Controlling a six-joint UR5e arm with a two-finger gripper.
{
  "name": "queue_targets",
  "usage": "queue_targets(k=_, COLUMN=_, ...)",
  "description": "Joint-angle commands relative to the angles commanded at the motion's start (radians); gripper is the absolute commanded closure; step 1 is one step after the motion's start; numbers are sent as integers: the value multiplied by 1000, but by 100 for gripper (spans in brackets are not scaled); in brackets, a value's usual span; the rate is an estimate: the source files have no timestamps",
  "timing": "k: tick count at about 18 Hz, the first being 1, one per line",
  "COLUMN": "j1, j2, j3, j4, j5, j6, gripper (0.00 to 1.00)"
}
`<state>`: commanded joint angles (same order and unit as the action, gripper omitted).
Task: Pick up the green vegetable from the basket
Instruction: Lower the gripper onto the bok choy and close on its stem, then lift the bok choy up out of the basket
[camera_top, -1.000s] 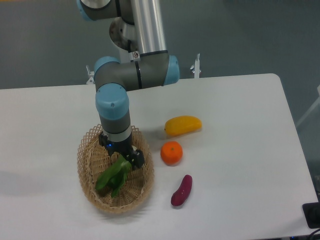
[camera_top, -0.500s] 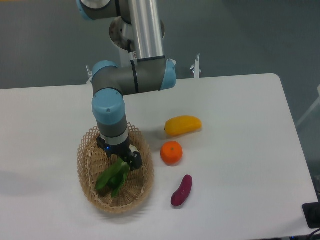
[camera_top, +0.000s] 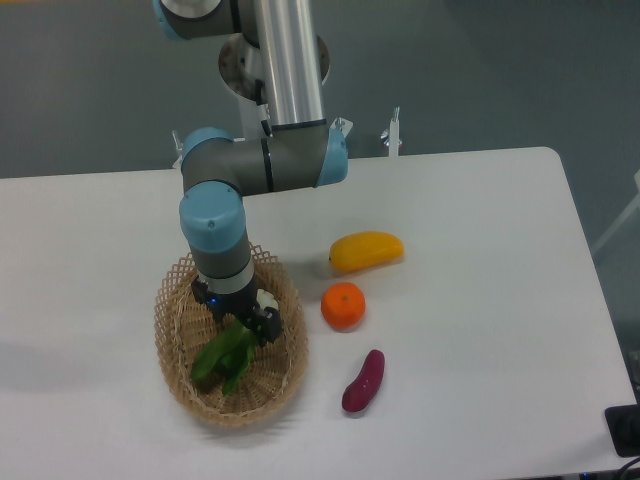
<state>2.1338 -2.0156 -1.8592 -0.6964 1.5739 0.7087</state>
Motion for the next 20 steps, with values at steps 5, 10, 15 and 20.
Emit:
queue_targets(k=5, j1=-6, j2=-8, j3=2, j4=0, j5=17, j6=0, gripper=9)
queue_targets(k=10, j1=-12, j2=-2, j3=12, j4=-2, j5=29, j6=2, gripper=38)
queue_targets(k=15, j1=-12, j2=3, j3=17, j4=-2, j5=29, j6=6, gripper=47)
queue_targets(k=20, j1=-11, j2=11, j3=20, j4=0, j5=29, j6=12, gripper=47)
